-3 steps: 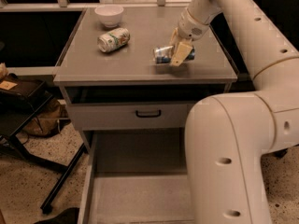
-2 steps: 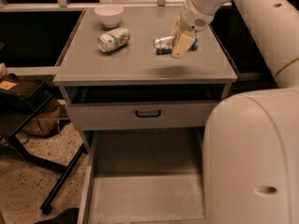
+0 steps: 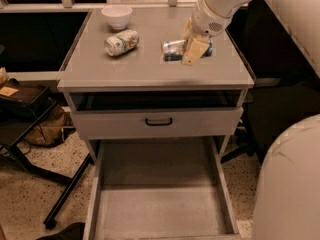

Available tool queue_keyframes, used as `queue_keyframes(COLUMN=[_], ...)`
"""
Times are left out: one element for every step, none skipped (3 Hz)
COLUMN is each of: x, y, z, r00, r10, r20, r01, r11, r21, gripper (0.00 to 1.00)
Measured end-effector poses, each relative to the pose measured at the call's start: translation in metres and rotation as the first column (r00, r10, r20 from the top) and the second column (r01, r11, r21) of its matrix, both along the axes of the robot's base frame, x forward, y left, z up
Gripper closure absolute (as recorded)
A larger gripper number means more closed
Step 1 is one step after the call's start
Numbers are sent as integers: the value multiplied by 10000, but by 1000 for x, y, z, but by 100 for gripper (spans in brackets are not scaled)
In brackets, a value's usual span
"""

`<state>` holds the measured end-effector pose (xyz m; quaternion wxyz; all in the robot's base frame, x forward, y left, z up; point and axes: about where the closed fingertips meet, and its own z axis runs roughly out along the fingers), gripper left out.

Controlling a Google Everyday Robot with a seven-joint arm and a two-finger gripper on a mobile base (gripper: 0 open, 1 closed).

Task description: Place redbull can into middle drawer

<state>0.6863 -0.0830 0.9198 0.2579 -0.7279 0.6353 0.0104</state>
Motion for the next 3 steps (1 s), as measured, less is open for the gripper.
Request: queue_keyframes(x=[-14,-38,-61], y=[0,3,8], z=[-7,-27,-62], r00=[9998,9991,9978], r10=[-151,-337,-261], r20=[-94,-257,-604], r01=[152,344,295], r11=[9999,9990,9980], r21=[52,301,551], gripper=[100,100,100])
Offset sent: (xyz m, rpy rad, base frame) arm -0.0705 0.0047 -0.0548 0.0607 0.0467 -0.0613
